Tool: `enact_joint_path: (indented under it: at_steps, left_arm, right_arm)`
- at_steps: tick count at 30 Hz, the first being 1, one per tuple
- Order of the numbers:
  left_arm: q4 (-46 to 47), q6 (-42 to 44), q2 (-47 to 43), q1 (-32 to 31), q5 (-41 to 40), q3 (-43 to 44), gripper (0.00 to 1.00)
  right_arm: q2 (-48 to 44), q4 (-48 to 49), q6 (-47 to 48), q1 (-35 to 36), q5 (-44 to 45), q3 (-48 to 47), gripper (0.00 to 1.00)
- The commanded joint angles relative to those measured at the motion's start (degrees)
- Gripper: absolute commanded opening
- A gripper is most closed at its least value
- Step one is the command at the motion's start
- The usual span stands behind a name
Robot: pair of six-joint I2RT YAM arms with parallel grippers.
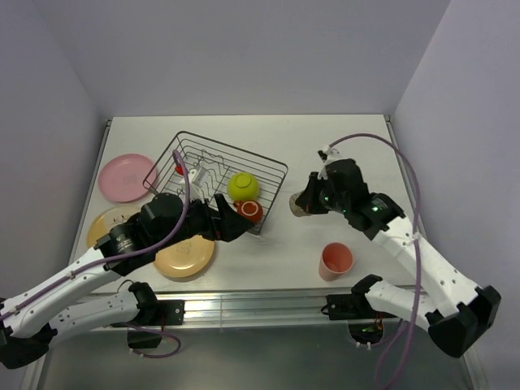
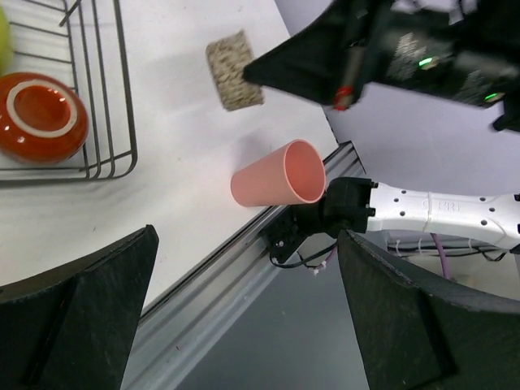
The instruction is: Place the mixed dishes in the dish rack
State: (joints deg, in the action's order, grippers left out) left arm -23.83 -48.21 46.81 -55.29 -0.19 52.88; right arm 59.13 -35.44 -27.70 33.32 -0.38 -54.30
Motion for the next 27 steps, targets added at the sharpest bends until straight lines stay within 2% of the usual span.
enact_joint_path:
  at_steps: [1, 5, 8, 12, 16, 21, 27]
  left_arm:
    - [7.8, 3.7, -0.3, 0.0, 3.1, -1.6, 0.99]
    - [12.1, 5.9, -1.7, 0.0, 3.5, -4.4, 0.99]
    - [16.2, 7.3, -3.0, 0.0, 5.6, -6.7, 0.99]
    - [19.9, 8.0, -4.3, 0.0, 7.3, -8.2, 0.99]
    - [21.5, 7.7, -4.2, 0.0, 9.2, -7.7, 0.99]
    - [23.2, 6.8, -2.1, 0.0, 11.8, -6.4, 0.99]
    - [22.8, 6.3, 1.3, 0.0, 11.3, -4.7, 0.99]
  right_arm:
    - [-5.5, 2.0, -0.9, -3.2, -14.4, -5.5, 0.0]
    - [-8.0, 6.3, -5.6, -7.2, -32.5, -6.5, 0.0]
    - [-8.9, 11.6, -10.2, -9.1, -41.6, -5.8, 0.0]
    - [-9.4, 21.8, -16.9, -9.9, -49.4, -2.7, 0.0]
    - [-9.9, 30.4, -24.3, -10.1, -53.5, 0.2, 0.0]
    - [-9.8, 37.3, -28.4, -10.1, -55.4, 2.6, 0.0]
    - [-10.4, 40.4, -31.6, -10.1, -56.7, 2.9, 0.0]
